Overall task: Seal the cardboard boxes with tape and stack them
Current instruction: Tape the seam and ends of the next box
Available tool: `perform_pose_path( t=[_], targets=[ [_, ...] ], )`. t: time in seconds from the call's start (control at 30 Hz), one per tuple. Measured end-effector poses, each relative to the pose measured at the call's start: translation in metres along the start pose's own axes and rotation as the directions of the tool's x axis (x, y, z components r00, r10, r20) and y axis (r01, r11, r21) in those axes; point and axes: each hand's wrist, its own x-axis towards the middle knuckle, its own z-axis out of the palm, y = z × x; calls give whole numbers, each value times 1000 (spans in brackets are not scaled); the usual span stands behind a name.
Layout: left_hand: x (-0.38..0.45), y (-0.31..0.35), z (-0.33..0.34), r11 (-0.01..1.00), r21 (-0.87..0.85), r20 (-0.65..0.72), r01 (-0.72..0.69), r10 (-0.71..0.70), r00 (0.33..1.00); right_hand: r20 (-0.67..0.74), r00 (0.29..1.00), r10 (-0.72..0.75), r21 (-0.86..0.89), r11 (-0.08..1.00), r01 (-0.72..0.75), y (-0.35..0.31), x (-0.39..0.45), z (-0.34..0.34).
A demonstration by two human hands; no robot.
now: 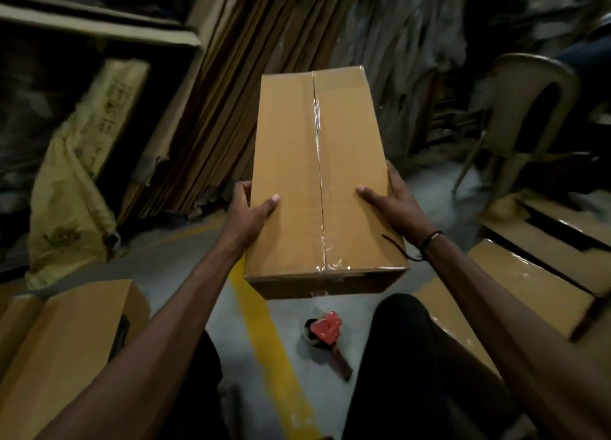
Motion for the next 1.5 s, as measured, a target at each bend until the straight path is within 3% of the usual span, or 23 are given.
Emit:
perform_pose_path(
  t=[0.13, 0.3, 0.47, 0.67, 0.8, 0.97, 1.1, 1.5],
  targets=[
    [10, 49, 37, 996, -31, 89, -82, 84, 993, -176, 984, -29, -30, 999, 24, -26, -22, -64],
    [22, 84, 117, 989, -63, 299, -135, 148, 943, -361, 929, 78, -36, 995, -97, -23, -61, -143],
    [5, 109, 221, 983, -91, 470, -158, 182, 864, -519, 843, 139, -37, 982, -185, 7, -114, -220],
    [-1, 122, 316, 986, -78, 654, -147, 162, 739, -693, 689, 211, -16, 952, -307, 50, -141, -280],
    [23, 105, 353, 994, -37, 722, -104, 99, 684, -730, 634, 257, -30, 914, -405, 77, -117, -295],
    [47, 67, 402, 995, 1, 772, -99, 62, 632, -740, 538, 404, 75, 845, -530, 136, -94, -306],
    [58, 30, 450, 993, 5, 795, -119, 68, 602, -751, 397, 528, 188, 747, -638, 193, -81, -311],
    [39, -65, 581, 996, -10, 868, -92, 54, 493, -833, 79, 548, 373, 661, -651, 338, -92, -325]
  ],
)
